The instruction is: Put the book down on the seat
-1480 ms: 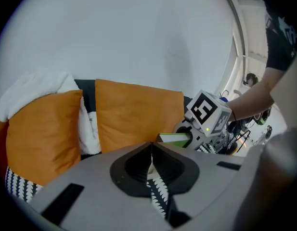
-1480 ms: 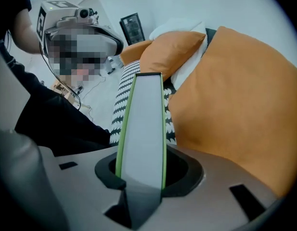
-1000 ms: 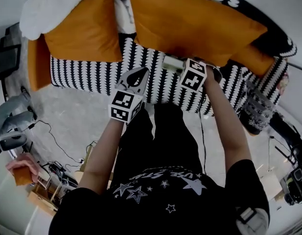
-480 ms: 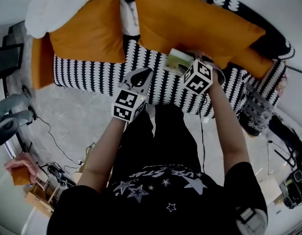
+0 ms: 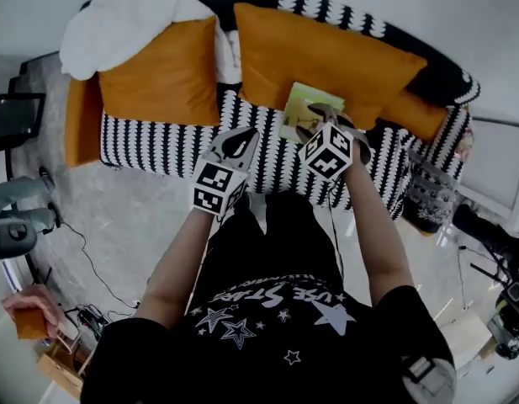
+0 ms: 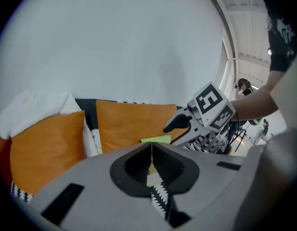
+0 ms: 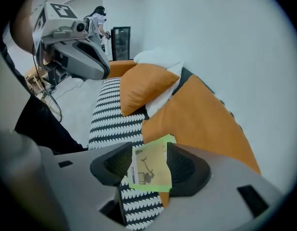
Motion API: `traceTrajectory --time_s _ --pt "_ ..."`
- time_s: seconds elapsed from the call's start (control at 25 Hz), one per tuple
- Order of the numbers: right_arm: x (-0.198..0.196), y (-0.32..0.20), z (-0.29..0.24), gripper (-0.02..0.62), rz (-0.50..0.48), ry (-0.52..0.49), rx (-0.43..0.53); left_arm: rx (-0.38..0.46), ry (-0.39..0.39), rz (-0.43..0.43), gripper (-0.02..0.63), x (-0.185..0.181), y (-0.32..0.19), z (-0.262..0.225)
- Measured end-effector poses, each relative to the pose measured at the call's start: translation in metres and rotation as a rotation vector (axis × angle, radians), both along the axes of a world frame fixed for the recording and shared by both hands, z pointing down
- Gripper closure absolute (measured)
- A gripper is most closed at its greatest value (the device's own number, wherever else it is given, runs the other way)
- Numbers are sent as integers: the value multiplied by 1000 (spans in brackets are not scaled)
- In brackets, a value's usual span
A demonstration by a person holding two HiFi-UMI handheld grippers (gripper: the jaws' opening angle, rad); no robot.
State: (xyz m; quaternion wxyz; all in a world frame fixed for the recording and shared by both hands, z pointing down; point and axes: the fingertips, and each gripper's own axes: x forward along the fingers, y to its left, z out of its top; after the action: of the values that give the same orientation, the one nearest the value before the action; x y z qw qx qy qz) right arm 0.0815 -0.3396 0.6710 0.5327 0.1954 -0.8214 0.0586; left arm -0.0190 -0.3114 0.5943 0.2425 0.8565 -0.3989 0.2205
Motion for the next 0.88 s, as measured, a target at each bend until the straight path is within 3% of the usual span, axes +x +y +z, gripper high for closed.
traceTrajectory --time_s 0.2,0.72,0.88 --pt "-7 7 -40 367 93 -67 50 51 28 9 595 -10 6 -33" --pt "-26 59 -116 407 296 -240 64 194 78 31 595 -37 41 -118" --pt "-30 71 -148 458 330 -275 169 239 96 43 595 -45 56 -140"
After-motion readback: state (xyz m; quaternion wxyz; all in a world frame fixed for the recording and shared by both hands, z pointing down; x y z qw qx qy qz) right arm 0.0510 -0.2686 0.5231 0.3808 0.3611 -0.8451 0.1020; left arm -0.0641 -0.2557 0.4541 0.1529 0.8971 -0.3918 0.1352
